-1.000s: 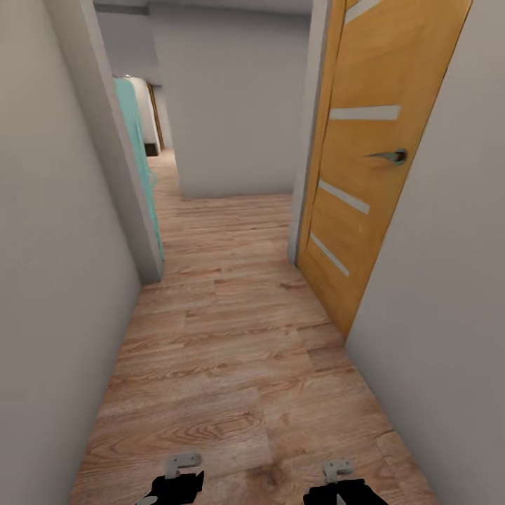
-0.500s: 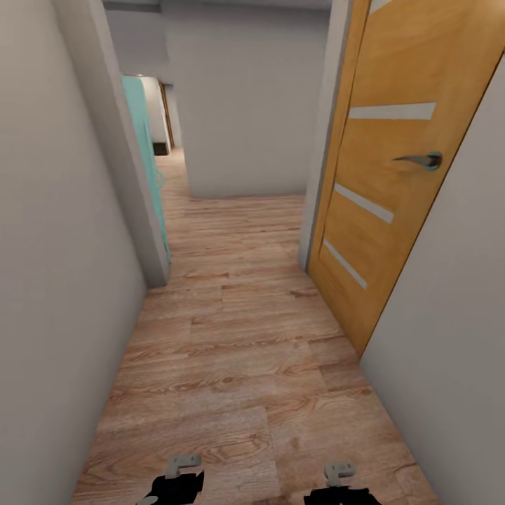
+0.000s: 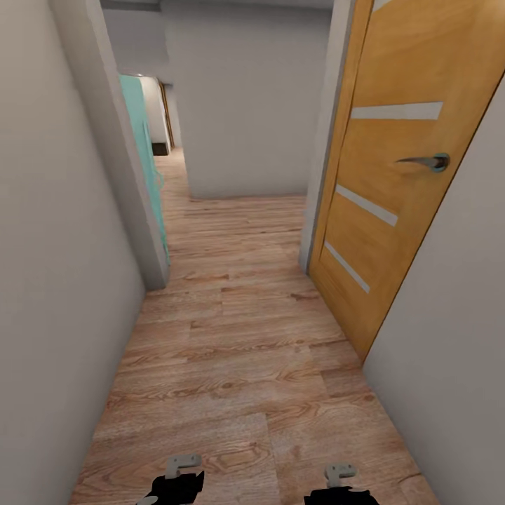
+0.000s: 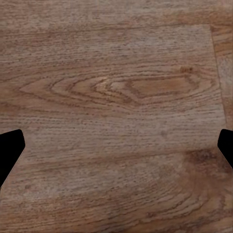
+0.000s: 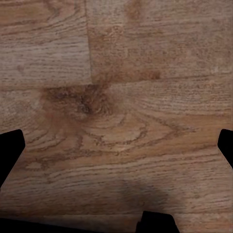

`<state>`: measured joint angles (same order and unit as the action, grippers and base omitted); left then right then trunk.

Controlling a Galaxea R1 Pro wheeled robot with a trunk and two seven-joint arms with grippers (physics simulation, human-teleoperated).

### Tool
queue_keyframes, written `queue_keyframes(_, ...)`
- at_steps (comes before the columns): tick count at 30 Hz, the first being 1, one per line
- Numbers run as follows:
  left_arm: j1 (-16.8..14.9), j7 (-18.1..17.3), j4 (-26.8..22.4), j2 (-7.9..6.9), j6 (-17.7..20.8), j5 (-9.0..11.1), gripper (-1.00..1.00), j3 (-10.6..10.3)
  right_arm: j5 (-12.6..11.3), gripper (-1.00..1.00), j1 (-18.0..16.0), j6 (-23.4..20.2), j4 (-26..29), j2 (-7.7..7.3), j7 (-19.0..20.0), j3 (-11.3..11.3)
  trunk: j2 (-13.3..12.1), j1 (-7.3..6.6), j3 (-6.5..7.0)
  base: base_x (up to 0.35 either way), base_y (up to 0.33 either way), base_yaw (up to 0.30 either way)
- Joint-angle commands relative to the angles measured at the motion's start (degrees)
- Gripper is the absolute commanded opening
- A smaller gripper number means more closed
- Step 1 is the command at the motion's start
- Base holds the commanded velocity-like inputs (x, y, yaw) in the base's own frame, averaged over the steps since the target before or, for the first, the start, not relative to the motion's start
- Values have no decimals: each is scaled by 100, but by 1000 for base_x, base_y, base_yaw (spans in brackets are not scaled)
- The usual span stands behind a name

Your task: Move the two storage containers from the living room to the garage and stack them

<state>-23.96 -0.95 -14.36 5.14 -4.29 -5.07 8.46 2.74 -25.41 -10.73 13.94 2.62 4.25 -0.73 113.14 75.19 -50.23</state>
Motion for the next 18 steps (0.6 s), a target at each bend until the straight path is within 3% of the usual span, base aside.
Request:
queue_keyframes(1,-3,-10,3,4,-20,-54,100,48,31,100,0,-35,13,-2,14,-6,2,1,-5,247,0,0)
queue_keyframes(18,-3,-10,7,4,-20,-55,100,49,9,100,1,-36,21,51,-53,-17,2,1,19,321,0,10)
